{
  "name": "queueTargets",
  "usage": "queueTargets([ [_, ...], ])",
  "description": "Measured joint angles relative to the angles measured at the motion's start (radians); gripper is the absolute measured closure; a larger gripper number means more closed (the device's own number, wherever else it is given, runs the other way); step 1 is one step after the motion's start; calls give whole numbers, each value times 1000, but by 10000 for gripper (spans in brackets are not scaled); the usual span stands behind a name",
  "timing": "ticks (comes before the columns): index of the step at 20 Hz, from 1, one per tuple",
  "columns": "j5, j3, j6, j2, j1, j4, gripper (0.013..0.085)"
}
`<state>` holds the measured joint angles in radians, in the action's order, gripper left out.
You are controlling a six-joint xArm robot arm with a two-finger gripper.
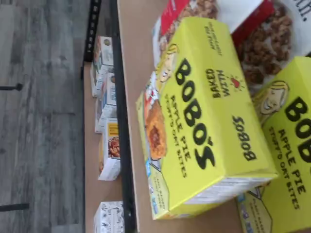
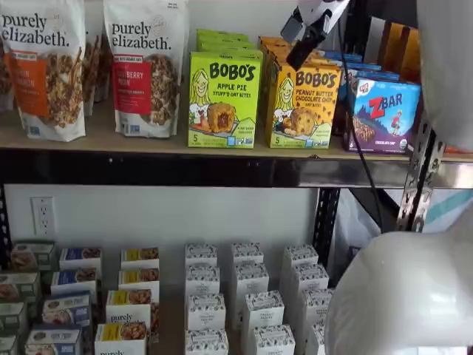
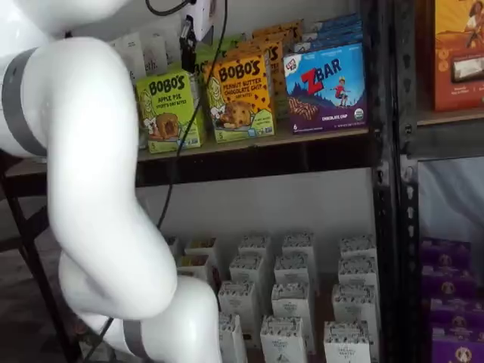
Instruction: Pick up the orange box on the top shelf, the fifth box from the left
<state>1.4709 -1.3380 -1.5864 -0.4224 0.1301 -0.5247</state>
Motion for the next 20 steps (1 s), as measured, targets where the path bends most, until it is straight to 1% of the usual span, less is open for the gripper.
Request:
queueTargets([
  [5, -15, -28, -22, 38, 18, -1, 130],
  [9, -34, -43, -41, 68, 20, 33, 130],
  [12, -71, -34, -58, 81, 22, 55, 130],
  [15, -90, -32, -72, 95, 25, 72, 130],
  [18, -55, -64, -82, 128, 33, 94, 130],
  [20, -48, -72, -88, 140, 36, 102, 130],
])
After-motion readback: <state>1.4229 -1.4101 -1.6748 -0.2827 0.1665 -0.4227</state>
